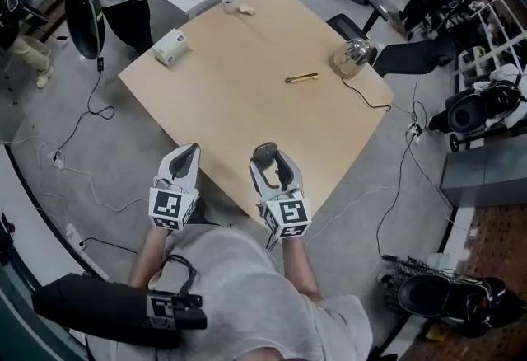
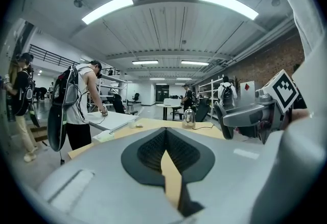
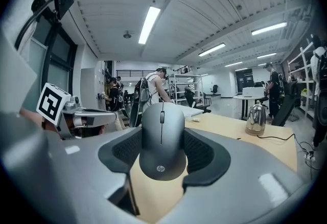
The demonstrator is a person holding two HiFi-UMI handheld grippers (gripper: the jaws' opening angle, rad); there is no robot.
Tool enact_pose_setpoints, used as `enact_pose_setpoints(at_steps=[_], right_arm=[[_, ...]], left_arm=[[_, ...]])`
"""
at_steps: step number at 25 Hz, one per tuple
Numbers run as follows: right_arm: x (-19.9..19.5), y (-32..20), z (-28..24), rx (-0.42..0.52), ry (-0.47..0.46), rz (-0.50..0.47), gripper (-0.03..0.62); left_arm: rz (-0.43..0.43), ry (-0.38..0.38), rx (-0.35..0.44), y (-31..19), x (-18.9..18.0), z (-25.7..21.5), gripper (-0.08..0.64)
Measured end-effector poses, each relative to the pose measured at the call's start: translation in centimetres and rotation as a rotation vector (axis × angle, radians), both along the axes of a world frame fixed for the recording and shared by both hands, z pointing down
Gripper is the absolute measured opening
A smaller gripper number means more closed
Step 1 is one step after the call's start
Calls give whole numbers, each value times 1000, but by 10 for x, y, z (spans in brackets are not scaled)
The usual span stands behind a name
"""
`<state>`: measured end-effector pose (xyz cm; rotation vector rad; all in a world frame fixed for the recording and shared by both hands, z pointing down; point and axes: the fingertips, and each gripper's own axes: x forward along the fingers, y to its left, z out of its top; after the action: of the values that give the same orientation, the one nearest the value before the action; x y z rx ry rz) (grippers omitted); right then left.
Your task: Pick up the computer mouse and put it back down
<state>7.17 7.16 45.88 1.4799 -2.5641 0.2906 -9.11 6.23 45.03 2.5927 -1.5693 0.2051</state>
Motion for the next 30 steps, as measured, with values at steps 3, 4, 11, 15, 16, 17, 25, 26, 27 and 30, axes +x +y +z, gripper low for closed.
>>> enact_pose_setpoints(at_steps=[3, 4, 11, 15, 16, 17, 25, 26, 27, 30], right_arm=[[-20, -22, 3, -8, 10, 2, 262], [-26, -29, 4, -13, 12, 4, 262], [-61, -75, 18, -56, 34, 20, 262], [-82, -100, 26, -75, 42, 23, 262], [-87, -106, 28, -78, 44, 23, 262], [-92, -112, 28, -80, 48, 23, 262], [-126, -151, 44, -132, 60, 46, 262], [-130, -156, 47, -138, 63, 48, 262], [-133, -161, 51, -144, 68, 49, 262], [-138, -176, 63, -172, 84, 56, 262]], left_arm=[[3, 15, -5, -19, -21, 4, 20], [4, 18, -5, -26, -26, 4, 20], [5, 11, -21, -73, -63, 4, 20], [10, 11, -45, -97, -83, 16, 20], [11, 12, -51, -103, -89, 20, 20], [11, 13, -57, -109, -94, 23, 20], [36, 24, -112, -148, -130, 46, 20], [37, 25, -120, -153, -134, 50, 20], [36, 27, -128, -157, -137, 52, 20], [44, 46, -161, -167, -141, 65, 20]])
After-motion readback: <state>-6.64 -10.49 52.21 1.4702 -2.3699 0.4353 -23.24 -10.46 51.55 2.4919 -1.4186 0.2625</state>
